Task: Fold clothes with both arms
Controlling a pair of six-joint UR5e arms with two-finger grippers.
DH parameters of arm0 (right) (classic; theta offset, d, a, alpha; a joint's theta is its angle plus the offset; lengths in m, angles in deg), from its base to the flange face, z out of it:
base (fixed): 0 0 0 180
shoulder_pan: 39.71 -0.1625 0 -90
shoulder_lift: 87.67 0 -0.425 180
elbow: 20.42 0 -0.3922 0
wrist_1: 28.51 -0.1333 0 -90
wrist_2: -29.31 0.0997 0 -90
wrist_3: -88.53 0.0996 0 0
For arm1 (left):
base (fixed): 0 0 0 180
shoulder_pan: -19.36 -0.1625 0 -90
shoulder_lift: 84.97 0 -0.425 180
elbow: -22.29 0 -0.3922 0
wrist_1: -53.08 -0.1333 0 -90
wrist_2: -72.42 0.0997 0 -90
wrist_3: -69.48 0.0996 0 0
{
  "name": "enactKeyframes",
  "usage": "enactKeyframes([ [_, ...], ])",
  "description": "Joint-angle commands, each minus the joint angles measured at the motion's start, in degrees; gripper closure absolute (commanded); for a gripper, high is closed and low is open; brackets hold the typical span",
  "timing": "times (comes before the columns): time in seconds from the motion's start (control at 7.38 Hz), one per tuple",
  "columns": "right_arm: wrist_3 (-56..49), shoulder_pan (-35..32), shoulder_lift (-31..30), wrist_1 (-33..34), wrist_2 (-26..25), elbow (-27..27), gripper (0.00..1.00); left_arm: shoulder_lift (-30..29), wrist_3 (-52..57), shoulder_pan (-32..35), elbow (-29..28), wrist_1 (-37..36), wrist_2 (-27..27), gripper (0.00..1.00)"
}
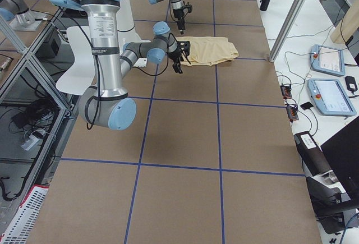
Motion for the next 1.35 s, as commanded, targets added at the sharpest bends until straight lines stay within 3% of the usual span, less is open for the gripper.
enactKeyframes([
  [0.0, -0.05, -0.11, -0.07, -0.35, 0.04, 0.15, 0.0, -3.19, -2.49, -3.58, -0.37, -6.06, 0.89, 0.26],
  [0.14, -0.05, -0.11, -0.07, -0.35, -0.05, 0.15, 0.0, -2.85, -2.49, -3.59, -0.46, -6.15, 0.89, 0.31],
  [1.22, 0.04, -0.02, 0.01, -0.35, -0.23, 0.58, 0.0, -2.14, -1.96, -3.59, -0.9, -6.5, 0.62, 0.32],
])
